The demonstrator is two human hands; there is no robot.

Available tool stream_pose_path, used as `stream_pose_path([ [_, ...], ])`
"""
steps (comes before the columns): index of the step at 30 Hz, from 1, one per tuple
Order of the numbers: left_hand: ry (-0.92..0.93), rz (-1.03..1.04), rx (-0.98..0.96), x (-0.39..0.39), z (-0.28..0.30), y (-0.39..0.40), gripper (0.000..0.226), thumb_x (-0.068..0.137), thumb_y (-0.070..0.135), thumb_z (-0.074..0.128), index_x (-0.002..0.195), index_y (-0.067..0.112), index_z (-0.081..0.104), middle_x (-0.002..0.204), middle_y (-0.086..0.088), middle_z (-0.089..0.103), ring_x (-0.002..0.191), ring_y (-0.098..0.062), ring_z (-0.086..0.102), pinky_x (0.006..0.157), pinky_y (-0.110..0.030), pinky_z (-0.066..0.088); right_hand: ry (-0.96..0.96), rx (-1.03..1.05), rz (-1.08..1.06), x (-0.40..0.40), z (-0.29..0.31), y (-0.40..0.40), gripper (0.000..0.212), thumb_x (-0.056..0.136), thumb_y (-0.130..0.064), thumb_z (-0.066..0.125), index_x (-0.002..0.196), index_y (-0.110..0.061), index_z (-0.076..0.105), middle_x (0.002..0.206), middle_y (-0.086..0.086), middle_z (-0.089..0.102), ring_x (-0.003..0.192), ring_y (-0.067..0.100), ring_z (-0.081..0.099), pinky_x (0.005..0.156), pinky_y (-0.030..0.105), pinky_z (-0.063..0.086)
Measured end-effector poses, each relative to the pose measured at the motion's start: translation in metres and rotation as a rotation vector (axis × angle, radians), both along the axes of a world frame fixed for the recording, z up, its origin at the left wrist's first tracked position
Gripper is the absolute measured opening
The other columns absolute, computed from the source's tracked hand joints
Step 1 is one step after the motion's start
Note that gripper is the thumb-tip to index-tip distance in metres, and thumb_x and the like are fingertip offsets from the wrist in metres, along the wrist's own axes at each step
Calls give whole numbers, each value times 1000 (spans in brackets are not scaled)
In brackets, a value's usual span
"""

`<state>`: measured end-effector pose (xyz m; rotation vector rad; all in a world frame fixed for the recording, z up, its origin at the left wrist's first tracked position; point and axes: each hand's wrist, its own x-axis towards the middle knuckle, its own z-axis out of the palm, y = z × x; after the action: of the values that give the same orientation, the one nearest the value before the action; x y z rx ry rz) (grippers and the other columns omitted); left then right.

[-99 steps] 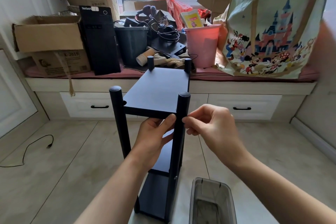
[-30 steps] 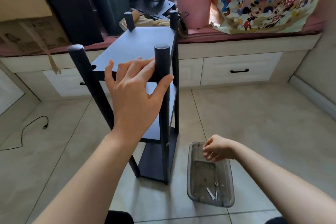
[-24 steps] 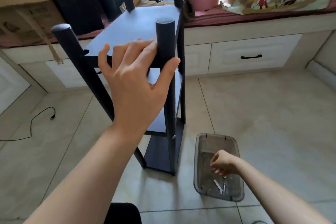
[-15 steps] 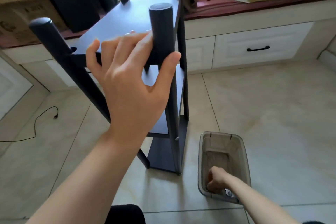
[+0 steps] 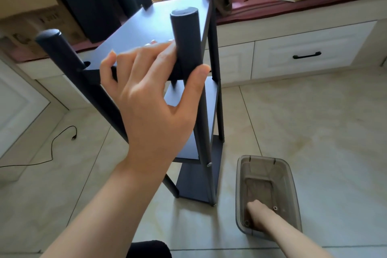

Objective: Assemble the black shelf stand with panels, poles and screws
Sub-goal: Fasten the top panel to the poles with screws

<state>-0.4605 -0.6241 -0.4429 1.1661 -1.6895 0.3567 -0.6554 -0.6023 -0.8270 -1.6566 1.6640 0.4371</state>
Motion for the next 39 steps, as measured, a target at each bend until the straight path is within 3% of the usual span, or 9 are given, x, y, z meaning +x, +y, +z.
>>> stream_pose_path([
  [3, -5, -2, -2, 1, 0, 0, 42, 99, 48, 54, 108, 12, 74, 106, 4, 68, 107, -23, 59, 107, -60, 29, 7, -4, -24, -2, 3, -3, 32, 92, -1, 43, 122, -1, 55, 130, 20, 56, 119, 33, 58, 87, 32, 45],
  [5, -4, -3, 1, 0, 0, 0, 41, 99, 48, 54, 108, 12, 74, 106, 4, 68, 107, -22, 59, 107, -60, 30, 5, -2, -39, -3, 6, -4, 17, 92, 0, 42, 99, -8, 54, 128, 17, 56, 117, 31, 59, 80, 28, 41],
  [8, -5, 4, -2, 1, -1, -1, 42, 98, 48, 54, 107, 12, 74, 106, 4, 68, 106, -23, 59, 105, -61, 30, -33, -9, -123, -6, 10, -10, 31, 91, -2, 47, 73, -21, 32, 121, 12, 56, 113, 28, 59, 76, 25, 40],
  [14, -7, 13, 12, 0, -3, 0, 40, 97, 48, 57, 111, 15, 74, 107, 6, 68, 111, -20, 59, 109, -58, 28, -247, -110, -310, -21, 36, -32, 8, 91, -13, 66, 96, -13, 72, 99, 5, 72, 99, 18, 69, 76, 20, 53],
  [19, -11, 8, 13, 1, -2, 1, 40, 94, 48, 58, 115, 17, 73, 112, 7, 69, 115, -19, 58, 111, -55, 27, -457, -219, -460, -28, 102, -56, 9, 86, -1, 72, 85, -8, 67, 81, 10, 71, 73, 20, 72, 62, 27, 59],
  [23, -42, 18, 42, 4, 5, 3, 43, 93, 53, 56, 115, 21, 74, 113, 10, 70, 115, -17, 59, 106, -38, 25, -534, -368, -515, -31, 180, -74, 17, 82, 5, 71, 71, -8, 69, 68, 12, 71, 61, 19, 69, 61, 30, 59],
  [28, -49, 12, 142, 9, 13, 8, 49, 91, 58, 49, 117, 24, 73, 119, 10, 70, 120, -18, 59, 105, -37, 23, -827, -431, -574, -21, 284, -67, 4, 87, 0, 68, 89, 0, 72, 83, 17, 74, 74, 19, 71, 68, 26, 59],
  [33, -36, 6, 231, 11, 19, 13, 55, 91, 62, 42, 119, 24, 71, 124, 8, 69, 123, -20, 58, 106, -39, 22, -1066, -366, -531, 5, 361, -45, 12, 89, -1, 69, 101, 3, 69, 93, 20, 74, 87, 25, 74, 74, 30, 59],
  [39, 1, 38, 343, 29, 31, 10, 44, 95, 55, 57, 127, 25, 64, 129, 7, 65, 129, -19, 51, 114, -44, 21, -1317, -342, -551, 41, 407, -28, 17, 84, 7, 70, 101, 8, 68, 97, 25, 72, 91, 31, 73, 79, 32, 60],
])
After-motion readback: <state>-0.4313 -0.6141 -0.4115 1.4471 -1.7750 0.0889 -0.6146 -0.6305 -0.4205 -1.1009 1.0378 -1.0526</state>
